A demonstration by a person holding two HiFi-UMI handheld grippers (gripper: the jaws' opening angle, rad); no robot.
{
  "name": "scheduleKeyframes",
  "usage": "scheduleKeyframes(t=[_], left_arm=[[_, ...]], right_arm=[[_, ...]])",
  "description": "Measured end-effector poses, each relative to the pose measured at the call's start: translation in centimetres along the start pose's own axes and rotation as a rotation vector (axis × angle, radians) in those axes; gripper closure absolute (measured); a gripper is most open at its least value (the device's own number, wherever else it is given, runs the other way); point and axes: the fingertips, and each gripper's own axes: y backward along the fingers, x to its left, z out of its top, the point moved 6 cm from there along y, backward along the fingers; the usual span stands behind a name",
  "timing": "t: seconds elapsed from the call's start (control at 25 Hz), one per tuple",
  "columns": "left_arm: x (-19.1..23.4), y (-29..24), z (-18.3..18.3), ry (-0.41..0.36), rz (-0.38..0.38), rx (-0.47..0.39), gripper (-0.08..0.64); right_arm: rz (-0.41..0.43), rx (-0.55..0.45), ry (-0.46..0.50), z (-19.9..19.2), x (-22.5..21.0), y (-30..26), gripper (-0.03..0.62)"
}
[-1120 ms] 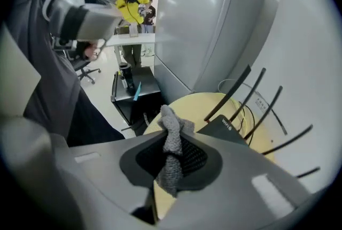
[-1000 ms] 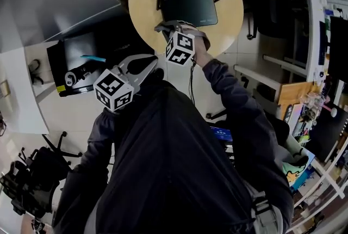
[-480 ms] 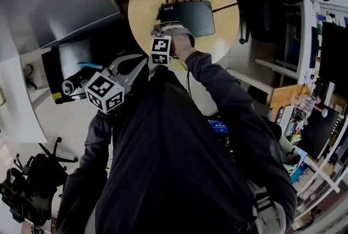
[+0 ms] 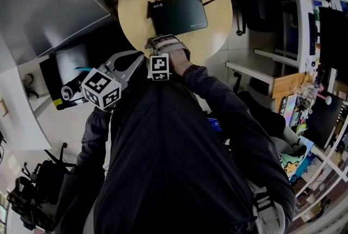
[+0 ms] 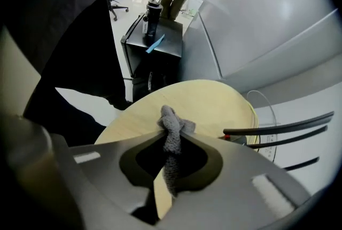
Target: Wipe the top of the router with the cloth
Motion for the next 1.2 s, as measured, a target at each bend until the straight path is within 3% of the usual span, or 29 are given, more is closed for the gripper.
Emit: scheduleKeyframes(t=[0.28,0.52,1.0,1.2], left_arm=[[-1.0,-1.3,-0.2,-0.001,0.036,0.045,0.56],[-2.3,-5.2,0.7,-0.007,0.037,0.07,0.56],[-5.0,-12.4,2.7,-0.019,0.041,0.07,0.56],[-5.4,-14.3,3.1,-0.017,0.07,0.058,0.56]], right_arm=[[-0.066,-0.154,-0.279,-2.2,0.4,0.6,0.56],[-0.054,-0.184,-0.374,-5.3,1.1,0.5,0.56],[-0.006,-0.105,-0.675,-21.5,1.6,-0.1,0.561],[0.013,-0.098,-0.734,-25.5,1.6,-0.1,0.56]])
